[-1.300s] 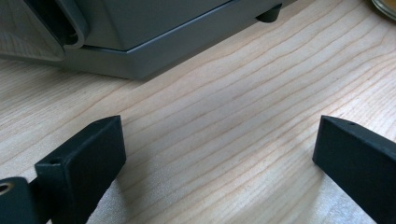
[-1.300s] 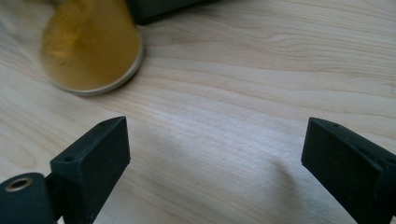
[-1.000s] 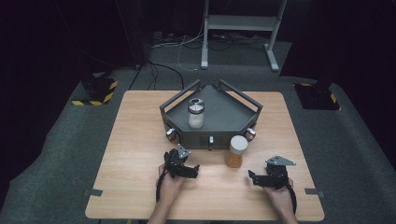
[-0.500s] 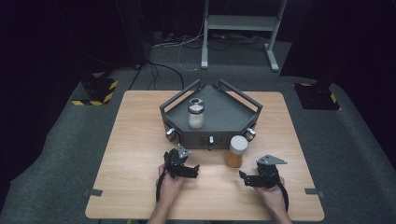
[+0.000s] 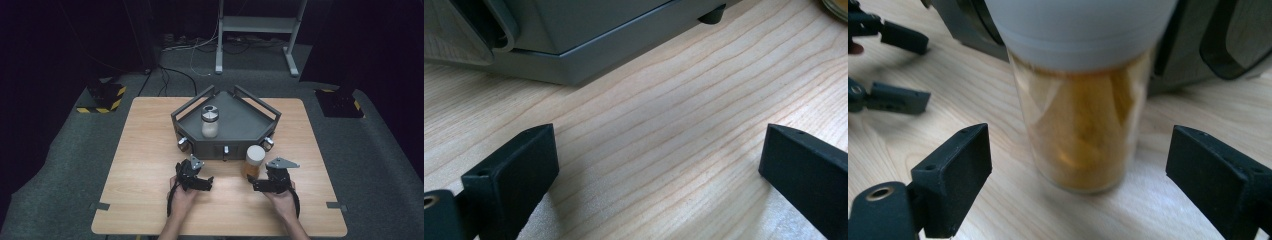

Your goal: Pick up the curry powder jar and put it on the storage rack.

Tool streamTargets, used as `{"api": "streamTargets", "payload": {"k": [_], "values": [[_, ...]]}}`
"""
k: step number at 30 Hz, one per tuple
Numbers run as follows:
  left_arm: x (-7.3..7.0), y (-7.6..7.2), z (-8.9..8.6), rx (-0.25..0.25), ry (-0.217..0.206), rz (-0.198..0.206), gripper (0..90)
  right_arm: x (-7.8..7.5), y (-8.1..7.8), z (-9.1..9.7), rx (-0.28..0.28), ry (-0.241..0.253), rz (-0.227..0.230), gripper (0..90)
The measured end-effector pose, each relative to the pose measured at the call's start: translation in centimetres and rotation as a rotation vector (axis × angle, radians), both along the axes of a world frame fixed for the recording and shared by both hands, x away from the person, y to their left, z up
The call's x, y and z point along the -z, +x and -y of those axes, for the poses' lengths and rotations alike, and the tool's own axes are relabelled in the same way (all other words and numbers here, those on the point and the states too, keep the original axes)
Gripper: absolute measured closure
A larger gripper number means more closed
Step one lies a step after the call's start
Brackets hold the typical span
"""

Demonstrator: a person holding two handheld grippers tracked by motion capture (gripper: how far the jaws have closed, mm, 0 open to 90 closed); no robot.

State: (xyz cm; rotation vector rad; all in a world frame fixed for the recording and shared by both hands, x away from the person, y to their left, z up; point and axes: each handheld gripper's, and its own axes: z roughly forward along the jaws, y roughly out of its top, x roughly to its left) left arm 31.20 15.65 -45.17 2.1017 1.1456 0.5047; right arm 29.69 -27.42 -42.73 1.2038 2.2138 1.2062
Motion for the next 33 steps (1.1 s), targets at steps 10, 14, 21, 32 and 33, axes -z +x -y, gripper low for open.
{"api": "streamTargets", "payload": {"k": [10, 14, 21, 32, 33], "values": [[0.0, 0.0, 0.0, 0.0, -0.001, 0.0, 2.6, -0.8, 0.4, -1.1, 0.011, 0.008, 0.026, 13.1], [0.0, 0.0, 0.0, 0.001, 0.001, 0.0, 2.6, -1.1, 0.8, -1.3, 0.018, 0.013, 0.03, 13.9], [0.0, 0.0, 0.0, 0.0, -0.001, 0.0, 2.6, -1.3, 1.3, -1.6, 0.027, 0.015, 0.034, 15.9], [0.0, 0.0, 0.0, 0.0, 0.0, 0.001, 2.6, -1.2, 1.7, -1.7, 0.032, 0.016, 0.045, 22.1], [0.0, 0.0, 0.0, 0.0, -0.001, 0.001, 2.6, -1.2, 1.7, -1.7, 0.034, 0.016, 0.047, 22.9]]}}
